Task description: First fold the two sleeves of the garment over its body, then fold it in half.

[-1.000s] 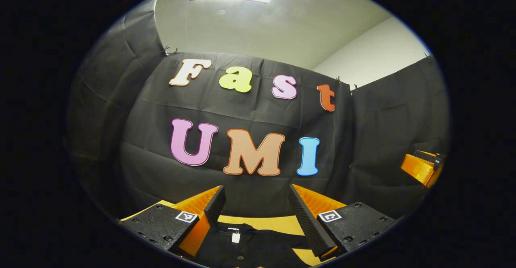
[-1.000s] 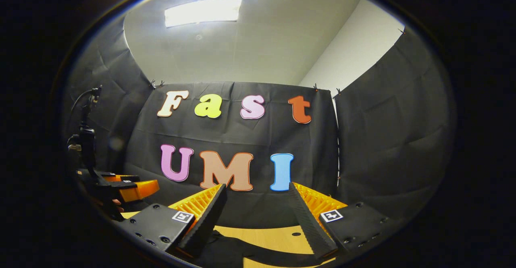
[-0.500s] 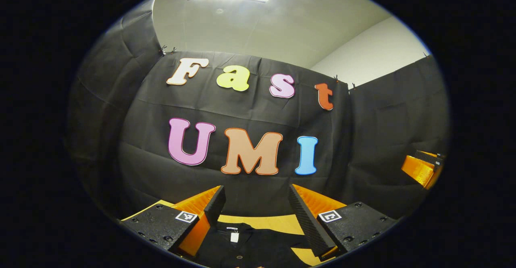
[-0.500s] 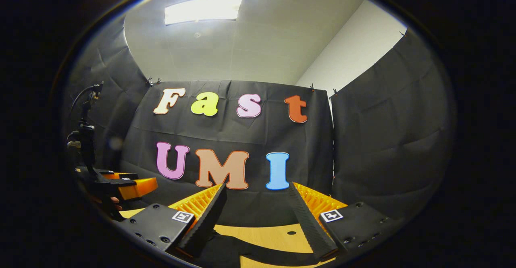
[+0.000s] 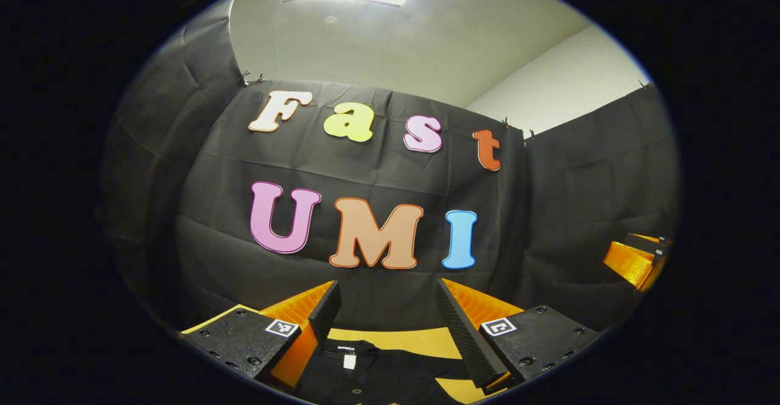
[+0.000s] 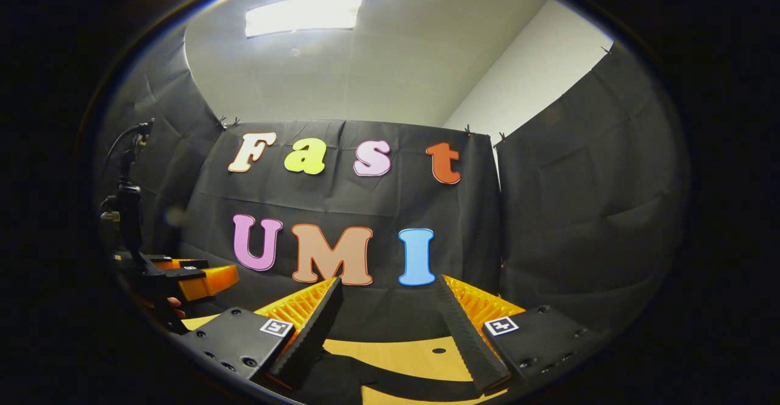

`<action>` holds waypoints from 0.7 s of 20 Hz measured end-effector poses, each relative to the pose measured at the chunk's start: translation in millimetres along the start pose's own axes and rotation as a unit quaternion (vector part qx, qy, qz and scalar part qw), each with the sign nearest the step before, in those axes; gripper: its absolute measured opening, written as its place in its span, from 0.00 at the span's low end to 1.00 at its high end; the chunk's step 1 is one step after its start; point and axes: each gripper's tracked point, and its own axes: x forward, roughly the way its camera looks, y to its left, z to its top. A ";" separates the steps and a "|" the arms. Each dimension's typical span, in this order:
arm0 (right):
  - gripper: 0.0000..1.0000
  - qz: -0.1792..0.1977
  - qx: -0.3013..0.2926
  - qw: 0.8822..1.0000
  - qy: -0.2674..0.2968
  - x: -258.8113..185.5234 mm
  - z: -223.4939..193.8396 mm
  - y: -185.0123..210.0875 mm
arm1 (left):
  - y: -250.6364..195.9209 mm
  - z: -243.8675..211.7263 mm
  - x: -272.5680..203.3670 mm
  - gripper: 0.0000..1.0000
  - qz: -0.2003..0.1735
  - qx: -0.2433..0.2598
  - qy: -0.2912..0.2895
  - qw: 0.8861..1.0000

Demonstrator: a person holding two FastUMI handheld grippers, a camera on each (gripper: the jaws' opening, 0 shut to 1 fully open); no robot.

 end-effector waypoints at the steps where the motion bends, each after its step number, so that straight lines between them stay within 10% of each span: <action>1: 0.97 -0.001 0.000 1.000 -0.001 -0.5 -0.2 -0.8 | -0.9 -0.6 0.6 0.92 -0.001 -0.002 0.003 1.000; 14: 0.97 -0.016 -0.004 1.000 0.000 -1.3 1.4 -8.3 | -17.8 0.6 2.2 0.92 -0.004 -0.014 -0.005 1.000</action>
